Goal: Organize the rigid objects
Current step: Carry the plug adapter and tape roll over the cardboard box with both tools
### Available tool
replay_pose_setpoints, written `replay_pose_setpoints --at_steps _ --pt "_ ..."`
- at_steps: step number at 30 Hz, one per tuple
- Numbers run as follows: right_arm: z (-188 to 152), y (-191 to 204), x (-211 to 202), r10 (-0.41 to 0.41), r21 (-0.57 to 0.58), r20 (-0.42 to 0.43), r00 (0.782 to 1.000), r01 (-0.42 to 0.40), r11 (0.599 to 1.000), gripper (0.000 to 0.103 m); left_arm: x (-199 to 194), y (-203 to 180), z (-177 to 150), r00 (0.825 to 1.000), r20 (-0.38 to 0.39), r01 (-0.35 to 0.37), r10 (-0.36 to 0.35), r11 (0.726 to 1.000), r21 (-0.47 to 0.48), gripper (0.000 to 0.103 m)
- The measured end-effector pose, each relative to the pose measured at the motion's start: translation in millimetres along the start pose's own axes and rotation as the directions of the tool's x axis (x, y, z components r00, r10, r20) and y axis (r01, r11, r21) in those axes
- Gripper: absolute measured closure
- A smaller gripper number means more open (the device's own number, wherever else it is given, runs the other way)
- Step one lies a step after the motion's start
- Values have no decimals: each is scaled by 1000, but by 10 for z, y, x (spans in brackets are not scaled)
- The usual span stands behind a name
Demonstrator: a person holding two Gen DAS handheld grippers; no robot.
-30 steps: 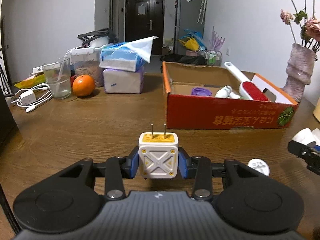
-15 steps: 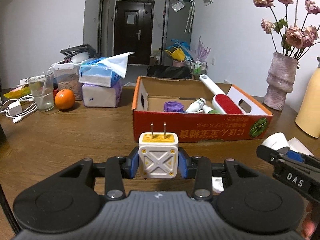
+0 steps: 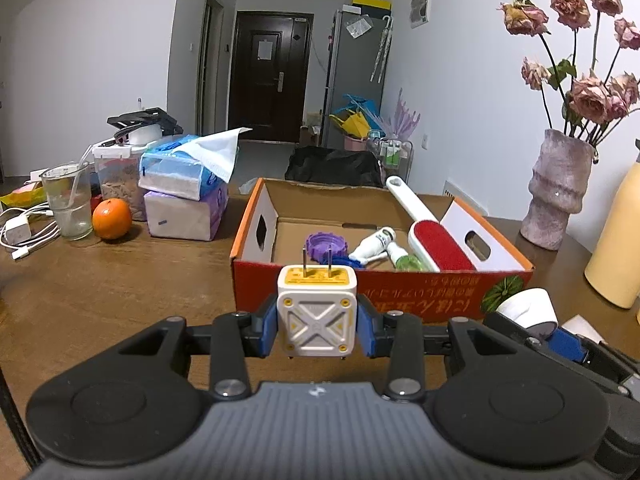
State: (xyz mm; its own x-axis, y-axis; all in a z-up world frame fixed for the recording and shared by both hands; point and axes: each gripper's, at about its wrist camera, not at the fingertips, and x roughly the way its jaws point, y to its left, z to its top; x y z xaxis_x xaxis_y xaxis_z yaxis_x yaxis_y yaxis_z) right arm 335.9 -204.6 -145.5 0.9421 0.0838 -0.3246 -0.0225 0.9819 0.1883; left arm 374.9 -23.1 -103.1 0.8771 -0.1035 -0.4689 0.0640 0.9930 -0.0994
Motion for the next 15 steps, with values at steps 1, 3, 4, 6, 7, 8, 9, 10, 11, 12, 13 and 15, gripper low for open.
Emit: replay_pose_setpoints --at_steps 1,3,4,6,7,8,9,10,11,12,13,15 --pt "15 -4 18 -1 3 5 1000 1 1000 61 13 -10 17 1000 3 -1 1 1000 -3 63" --pt "40 -18 63 -7 10 16 1000 7 1000 61 42 -23 55 1000 9 -3 3 1000 -11 63" --pt "51 -21 90 -9 12 18 1000 9 1000 61 59 -27 74 1000 13 -3 4 1000 -15 63" --pt "72 -28 145 -13 18 24 1000 13 1000 61 97 -31 114 1000 19 -3 4 1000 -20 63" --pt "82 -29 173 -15 19 29 999 15 1000 61 117 -38 127 1000 18 -2 2 1000 -22 63" --pt "91 -27 201 -18 18 33 999 17 1000 61 140 -36 138 1000 17 0 0 1000 -24 63" --pt "101 -25 226 -21 18 36 999 21 1000 61 166 -32 153 1000 15 2 -2 1000 -29 63" --pt "111 -27 254 -24 20 38 999 23 1000 61 196 -31 172 1000 14 3 -3 999 -33 63" --pt "122 -28 277 -24 21 39 999 23 1000 61 221 -31 189 1000 14 2 -2 999 -36 63" --pt "135 -30 305 -25 23 42 999 24 999 61 242 -35 205 1000 17 1 -1 999 -39 63" --pt "147 -29 325 -26 23 46 999 25 999 61 263 -33 225 1000 21 1 0 999 -42 63" --pt "175 -30 373 -28 23 54 998 27 999 61 304 -28 275 1000 30 2 0 999 -49 63"
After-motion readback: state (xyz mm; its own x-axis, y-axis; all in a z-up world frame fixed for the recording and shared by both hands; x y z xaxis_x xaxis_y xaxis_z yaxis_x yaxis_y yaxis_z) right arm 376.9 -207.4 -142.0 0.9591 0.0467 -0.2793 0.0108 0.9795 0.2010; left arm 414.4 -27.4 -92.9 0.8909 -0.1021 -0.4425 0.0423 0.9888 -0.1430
